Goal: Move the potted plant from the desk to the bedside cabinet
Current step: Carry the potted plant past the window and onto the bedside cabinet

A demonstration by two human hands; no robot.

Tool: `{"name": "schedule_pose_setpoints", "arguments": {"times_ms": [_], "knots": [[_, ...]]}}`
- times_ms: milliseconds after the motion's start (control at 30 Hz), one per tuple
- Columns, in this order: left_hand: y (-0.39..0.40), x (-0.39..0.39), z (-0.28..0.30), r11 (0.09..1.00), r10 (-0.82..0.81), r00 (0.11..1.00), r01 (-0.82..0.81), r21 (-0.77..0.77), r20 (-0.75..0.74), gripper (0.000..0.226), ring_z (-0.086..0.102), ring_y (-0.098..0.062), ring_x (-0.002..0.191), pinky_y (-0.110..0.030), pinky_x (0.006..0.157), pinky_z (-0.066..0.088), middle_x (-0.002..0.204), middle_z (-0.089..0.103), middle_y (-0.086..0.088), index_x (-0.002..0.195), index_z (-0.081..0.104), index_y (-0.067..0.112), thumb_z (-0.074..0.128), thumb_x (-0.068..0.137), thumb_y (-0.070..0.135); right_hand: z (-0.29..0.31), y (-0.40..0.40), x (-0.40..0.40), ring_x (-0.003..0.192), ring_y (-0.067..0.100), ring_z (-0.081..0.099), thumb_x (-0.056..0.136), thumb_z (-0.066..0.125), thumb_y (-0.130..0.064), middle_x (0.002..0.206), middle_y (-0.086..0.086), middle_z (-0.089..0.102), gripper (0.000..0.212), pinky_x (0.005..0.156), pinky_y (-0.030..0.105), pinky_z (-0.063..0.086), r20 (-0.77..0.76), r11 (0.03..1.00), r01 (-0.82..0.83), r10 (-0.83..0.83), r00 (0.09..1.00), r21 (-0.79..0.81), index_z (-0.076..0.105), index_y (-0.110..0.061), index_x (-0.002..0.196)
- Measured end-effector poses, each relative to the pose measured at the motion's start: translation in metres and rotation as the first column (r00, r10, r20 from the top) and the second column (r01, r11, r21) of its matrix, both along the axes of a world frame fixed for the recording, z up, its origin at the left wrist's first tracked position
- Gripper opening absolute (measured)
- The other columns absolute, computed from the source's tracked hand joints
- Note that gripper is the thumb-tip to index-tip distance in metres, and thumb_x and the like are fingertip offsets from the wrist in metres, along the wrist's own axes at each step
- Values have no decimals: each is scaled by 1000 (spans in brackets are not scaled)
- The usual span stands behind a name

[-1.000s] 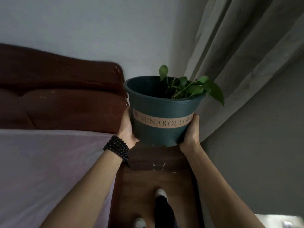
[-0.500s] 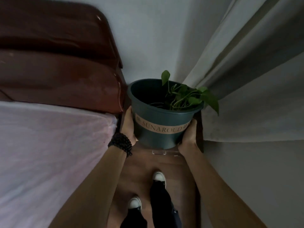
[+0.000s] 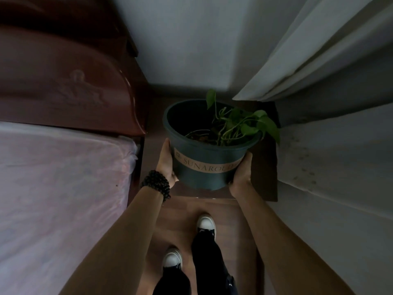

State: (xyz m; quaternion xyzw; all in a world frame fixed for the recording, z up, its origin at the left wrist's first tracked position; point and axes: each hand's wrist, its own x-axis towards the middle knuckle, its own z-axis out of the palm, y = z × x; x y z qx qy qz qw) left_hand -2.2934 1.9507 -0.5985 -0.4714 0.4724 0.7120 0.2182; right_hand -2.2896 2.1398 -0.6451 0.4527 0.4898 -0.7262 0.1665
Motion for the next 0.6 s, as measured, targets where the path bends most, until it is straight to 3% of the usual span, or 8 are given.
{"name": "schedule_pose_setpoints", "arguments": {"times_ms": [200, 333, 400, 467, 533, 600], "knots": [[0, -24, -35, 1000, -7, 1000, 7, -1, 9, 71, 70, -28, 122, -54, 112, 51, 123, 80, -5, 124, 76, 24, 43, 93, 79, -37, 0, -23, 109, 20, 68, 100, 30, -59, 104, -2, 80, 56, 91, 39, 53, 3, 1000, 3, -3, 1000, 18, 77, -29, 105], [-1, -28, -52, 1000, -1, 1000, 1, 11, 10, 65, 70, -26, 120, -51, 110, 53, 119, 81, -3, 119, 77, 25, 44, 95, 75, -52, -2, -28, 114, 22, 66, 99, 29, -60, 116, 2, 77, 56, 99, 43, 52, 2, 1000, -1, 1, 1000, 18, 76, -31, 108], [-4, -31, -57, 1000, 17, 1000, -17, 22, -2, 60, 73, -24, 113, -46, 101, 58, 109, 83, -1, 113, 78, 25, 44, 98, 72, -56, -6, -32, 115, 21, 66, 100, 27, -60, 117, 1, 79, 57, 101, 42, 52, -8, 1000, 12, -12, 1000, 4, 75, -31, 113], [-6, -37, -59, 997, 38, 998, -36, 61, -43, 54, 76, -22, 107, -40, 89, 61, 100, 86, 1, 106, 81, 25, 45, 101, 66, -58, -8, -39, 112, 18, 66, 103, 24, -57, 98, -8, 84, 57, 93, 37, 53, -23, 1000, 26, -26, 999, -16, 76, -33, 109], [-7, -40, -61, 994, 66, 994, -58, 97, -83, 54, 75, -24, 114, -41, 92, 60, 111, 84, -2, 116, 80, 23, 44, 103, 62, -58, -6, -43, 112, 20, 67, 104, 24, -53, 85, -12, 84, 57, 84, 35, 53, -20, 998, 51, -52, 998, -32, 77, -32, 104], [-7, -37, -63, 986, 117, 989, -105, 126, -89, 59, 69, -26, 125, -45, 104, 55, 131, 77, -5, 136, 70, 21, 39, 105, 61, -56, -3, -41, 114, 24, 68, 104, 26, -50, 89, -6, 85, 56, 85, 37, 54, -20, 995, 76, -78, 997, -66, 78, -29, 104]]}}
